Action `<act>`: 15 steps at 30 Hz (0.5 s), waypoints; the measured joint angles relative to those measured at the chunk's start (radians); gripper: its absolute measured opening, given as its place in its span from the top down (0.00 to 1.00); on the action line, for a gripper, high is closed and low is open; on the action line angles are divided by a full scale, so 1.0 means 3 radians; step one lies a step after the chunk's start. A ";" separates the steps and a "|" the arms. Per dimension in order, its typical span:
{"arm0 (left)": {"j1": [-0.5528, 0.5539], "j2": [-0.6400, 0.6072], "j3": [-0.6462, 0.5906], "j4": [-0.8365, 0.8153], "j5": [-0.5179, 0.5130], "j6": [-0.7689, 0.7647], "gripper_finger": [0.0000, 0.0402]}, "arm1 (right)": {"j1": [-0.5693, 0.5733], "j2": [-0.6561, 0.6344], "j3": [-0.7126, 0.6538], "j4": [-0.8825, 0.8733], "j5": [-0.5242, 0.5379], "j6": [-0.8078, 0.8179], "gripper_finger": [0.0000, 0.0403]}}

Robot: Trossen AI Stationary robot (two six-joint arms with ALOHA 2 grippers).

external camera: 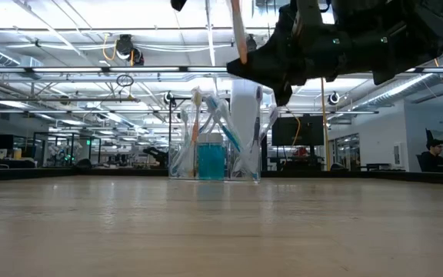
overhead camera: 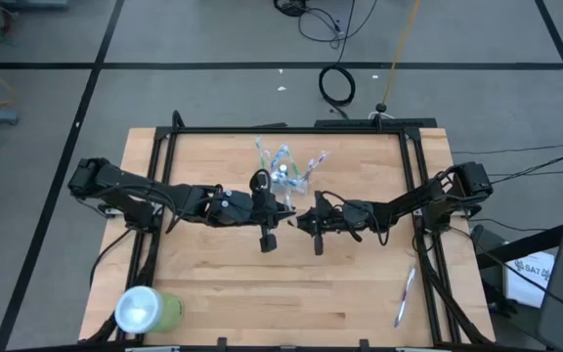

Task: Pick & Place toothbrushing station
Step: Put the orange toothbrush into the left section of the transparent organizer

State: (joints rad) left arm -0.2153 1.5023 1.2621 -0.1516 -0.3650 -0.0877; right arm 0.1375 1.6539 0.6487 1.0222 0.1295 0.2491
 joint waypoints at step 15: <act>0.0003 -0.0017 0.0001 0.0070 -0.0019 0.0026 0.97 | -0.0018 0.0000 -0.0003 -0.0076 -0.0102 -0.0436 1.00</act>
State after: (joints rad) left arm -0.2146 1.4971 1.2625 -0.1307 -0.3707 -0.0799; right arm 0.1322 1.6539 0.6479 0.9993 0.0990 0.1184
